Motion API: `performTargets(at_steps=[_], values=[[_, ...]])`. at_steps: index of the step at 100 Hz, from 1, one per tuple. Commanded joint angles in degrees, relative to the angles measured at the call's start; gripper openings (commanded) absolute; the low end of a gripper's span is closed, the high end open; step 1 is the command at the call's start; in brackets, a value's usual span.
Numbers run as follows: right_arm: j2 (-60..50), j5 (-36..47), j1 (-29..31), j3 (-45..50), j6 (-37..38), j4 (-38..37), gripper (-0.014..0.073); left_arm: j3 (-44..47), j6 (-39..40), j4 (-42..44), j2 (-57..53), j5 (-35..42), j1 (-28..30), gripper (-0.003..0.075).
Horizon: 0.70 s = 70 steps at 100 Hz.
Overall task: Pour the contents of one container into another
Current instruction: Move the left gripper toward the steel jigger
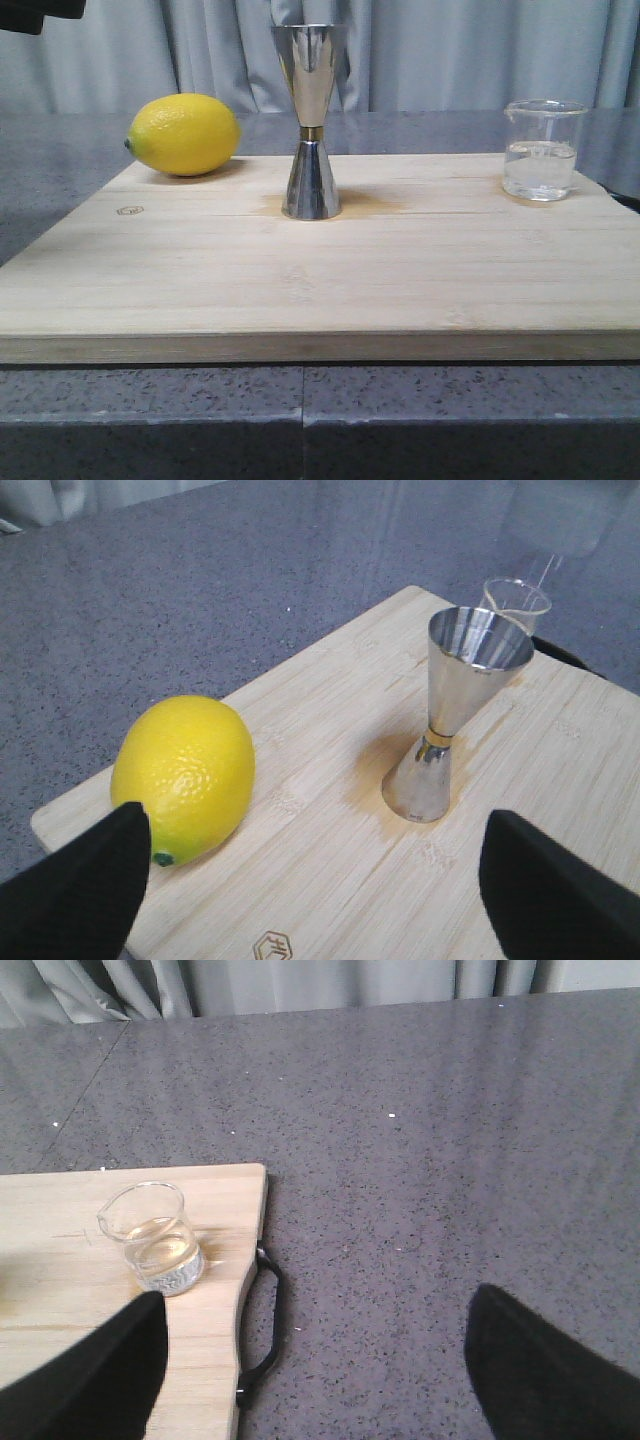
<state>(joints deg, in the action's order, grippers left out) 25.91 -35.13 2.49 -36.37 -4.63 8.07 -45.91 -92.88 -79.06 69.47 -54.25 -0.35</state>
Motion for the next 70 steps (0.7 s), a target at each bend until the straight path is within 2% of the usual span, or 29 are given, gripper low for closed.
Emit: performTargets(at_steps=[1,16,30,70], values=[[0.94,4.03,-0.13,-2.10,-0.29,0.32,0.0554,-1.18,-2.61,-6.24,-0.32,-4.55,1.83,0.0619],[0.94,4.03,-0.13,-2.10,-0.29,0.32,0.0554,-1.18,-7.27,-9.02,1.56,-11.94,5.28,0.0619],[0.94,4.22,-0.13,-2.10,-0.29,0.32,0.0554,-1.18,-11.46,-11.16,4.59,-18.48,6.22,0.0619],[0.94,4.22,-0.13,-2.10,-0.29,0.32,0.0554,-1.18,-17.42,-12.49,12.06,-18.48,5.39,0.0619]])
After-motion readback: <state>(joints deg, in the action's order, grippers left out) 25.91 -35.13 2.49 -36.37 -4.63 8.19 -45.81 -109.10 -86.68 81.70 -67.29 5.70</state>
